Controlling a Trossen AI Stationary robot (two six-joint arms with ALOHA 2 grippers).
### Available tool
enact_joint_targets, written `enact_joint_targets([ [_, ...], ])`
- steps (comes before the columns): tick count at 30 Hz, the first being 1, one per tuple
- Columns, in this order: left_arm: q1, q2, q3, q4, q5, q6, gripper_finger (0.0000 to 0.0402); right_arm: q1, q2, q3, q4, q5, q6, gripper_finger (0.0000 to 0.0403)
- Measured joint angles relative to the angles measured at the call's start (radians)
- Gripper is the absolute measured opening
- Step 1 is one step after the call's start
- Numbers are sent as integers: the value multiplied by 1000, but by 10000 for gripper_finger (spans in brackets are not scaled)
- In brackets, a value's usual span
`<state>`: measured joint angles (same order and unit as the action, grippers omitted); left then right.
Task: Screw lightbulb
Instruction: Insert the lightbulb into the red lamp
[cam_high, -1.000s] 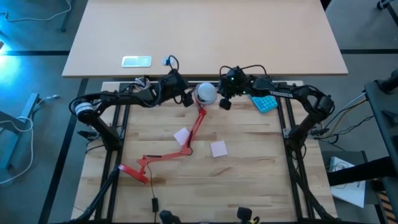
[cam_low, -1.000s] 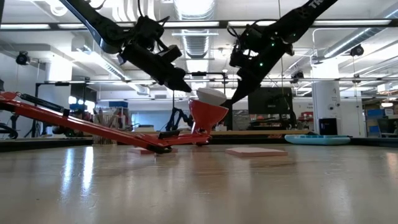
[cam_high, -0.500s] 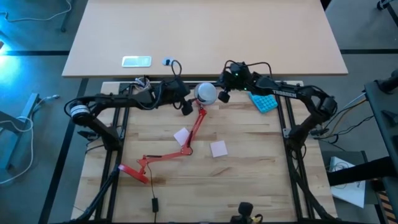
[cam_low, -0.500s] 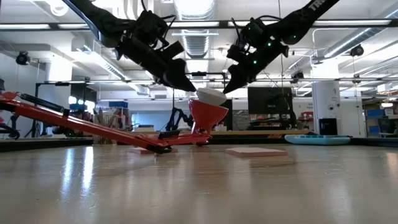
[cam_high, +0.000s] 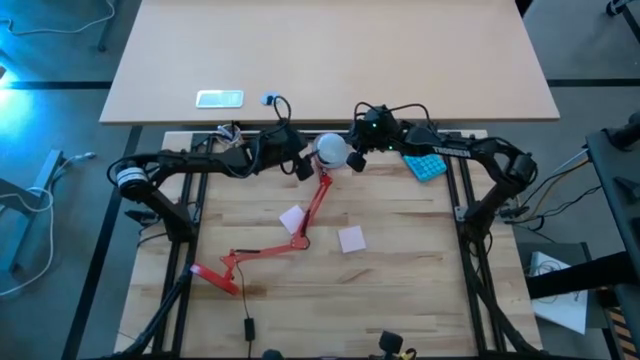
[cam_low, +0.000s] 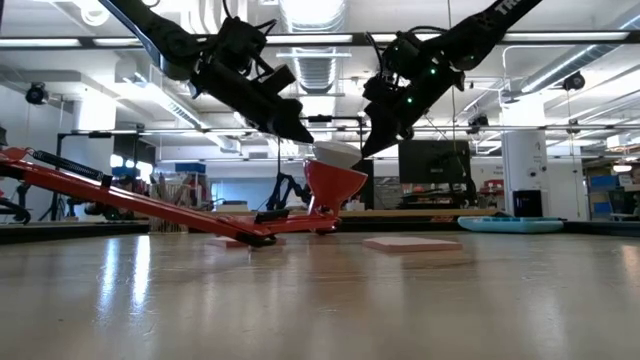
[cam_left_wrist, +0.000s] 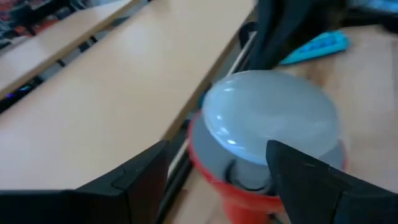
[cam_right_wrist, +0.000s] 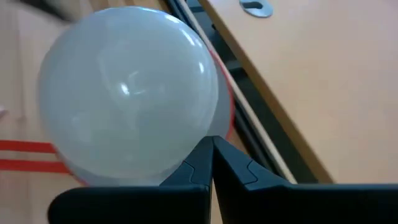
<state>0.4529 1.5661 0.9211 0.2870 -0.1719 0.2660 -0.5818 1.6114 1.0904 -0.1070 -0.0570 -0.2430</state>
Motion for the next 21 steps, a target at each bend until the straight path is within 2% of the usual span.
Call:
enact_joint_targets([
  [8, 62, -2, 0, -7, -31, 97, 258, 36, -67, 0, -117, -3, 41, 2],
  [11, 65, -14, 0, -10, -26, 99, 258, 31, -89, 0, -155, 32, 34, 2],
  [15, 46, -9, 0, -18, 86, 61, 258, 12, -102, 0, -141, 91, 8, 2],
  [21, 18, 46, -1, 5, 95, 28, 258, -11, -57, 0, -32, 78, 14, 2],
])
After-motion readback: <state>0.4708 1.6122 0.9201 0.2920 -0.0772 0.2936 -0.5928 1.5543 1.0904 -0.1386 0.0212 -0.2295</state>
